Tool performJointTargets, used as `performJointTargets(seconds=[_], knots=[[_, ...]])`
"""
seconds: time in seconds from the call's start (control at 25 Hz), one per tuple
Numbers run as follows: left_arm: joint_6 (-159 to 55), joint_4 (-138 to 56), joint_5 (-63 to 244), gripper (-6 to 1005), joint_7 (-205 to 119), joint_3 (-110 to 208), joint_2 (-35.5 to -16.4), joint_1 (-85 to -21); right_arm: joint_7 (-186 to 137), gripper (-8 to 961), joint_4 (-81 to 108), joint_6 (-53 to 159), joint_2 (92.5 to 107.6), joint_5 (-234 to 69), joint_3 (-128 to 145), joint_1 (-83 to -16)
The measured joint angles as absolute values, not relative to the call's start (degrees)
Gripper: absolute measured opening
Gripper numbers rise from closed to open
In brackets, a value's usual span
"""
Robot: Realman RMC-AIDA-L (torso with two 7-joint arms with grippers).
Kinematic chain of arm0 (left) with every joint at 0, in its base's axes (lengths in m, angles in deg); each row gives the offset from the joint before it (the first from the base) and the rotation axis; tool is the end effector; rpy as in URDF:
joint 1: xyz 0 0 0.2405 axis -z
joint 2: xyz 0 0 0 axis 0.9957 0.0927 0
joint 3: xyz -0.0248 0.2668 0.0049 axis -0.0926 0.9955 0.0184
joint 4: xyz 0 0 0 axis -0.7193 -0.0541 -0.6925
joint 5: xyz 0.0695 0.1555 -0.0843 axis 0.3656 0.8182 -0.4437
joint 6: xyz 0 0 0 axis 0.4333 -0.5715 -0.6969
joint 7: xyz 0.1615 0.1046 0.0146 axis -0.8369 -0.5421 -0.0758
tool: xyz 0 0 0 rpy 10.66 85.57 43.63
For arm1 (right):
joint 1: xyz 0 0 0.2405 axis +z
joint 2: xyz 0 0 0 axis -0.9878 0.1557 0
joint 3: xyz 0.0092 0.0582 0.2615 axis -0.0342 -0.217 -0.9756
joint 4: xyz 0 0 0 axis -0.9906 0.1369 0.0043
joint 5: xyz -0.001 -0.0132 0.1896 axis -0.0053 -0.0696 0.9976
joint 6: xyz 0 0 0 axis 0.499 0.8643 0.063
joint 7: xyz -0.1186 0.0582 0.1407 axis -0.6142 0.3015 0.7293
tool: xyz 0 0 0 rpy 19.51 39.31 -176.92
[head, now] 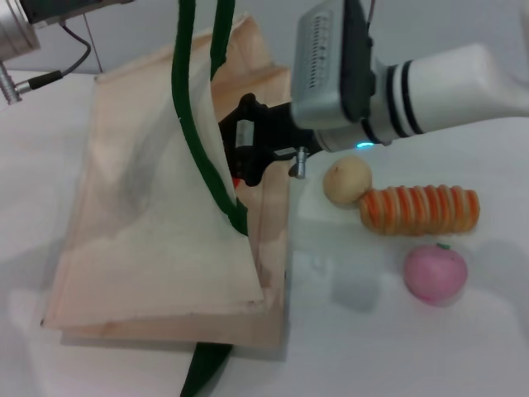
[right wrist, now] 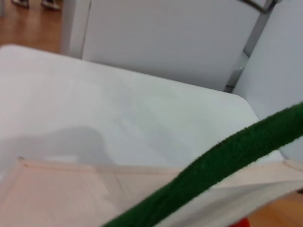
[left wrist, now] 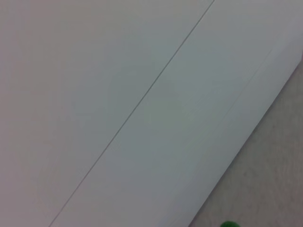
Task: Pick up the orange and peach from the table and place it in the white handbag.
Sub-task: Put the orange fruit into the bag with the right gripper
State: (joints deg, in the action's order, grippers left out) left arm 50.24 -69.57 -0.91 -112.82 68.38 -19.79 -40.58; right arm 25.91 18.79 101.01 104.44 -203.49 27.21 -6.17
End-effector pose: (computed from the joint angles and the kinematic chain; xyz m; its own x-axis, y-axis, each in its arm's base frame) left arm -0.1550 0.4226 0.0747 0.3287 0.4964 0.8035 0.6543 -0.7332 0.1853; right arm 0.0670 0.4226 -0.1596 0.9616 0.2074 -0.1797 0.1690 -0.9635 -0.2075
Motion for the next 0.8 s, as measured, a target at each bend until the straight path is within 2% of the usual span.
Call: performJointTargets(seconds=[0.8], knots=[[48.12,-69.13,-0.32,118,-112.82,68.42,-19.45,-40.04,13.72,57,26.18,89.42,104.78,-206.70,19.77,-3.98]])
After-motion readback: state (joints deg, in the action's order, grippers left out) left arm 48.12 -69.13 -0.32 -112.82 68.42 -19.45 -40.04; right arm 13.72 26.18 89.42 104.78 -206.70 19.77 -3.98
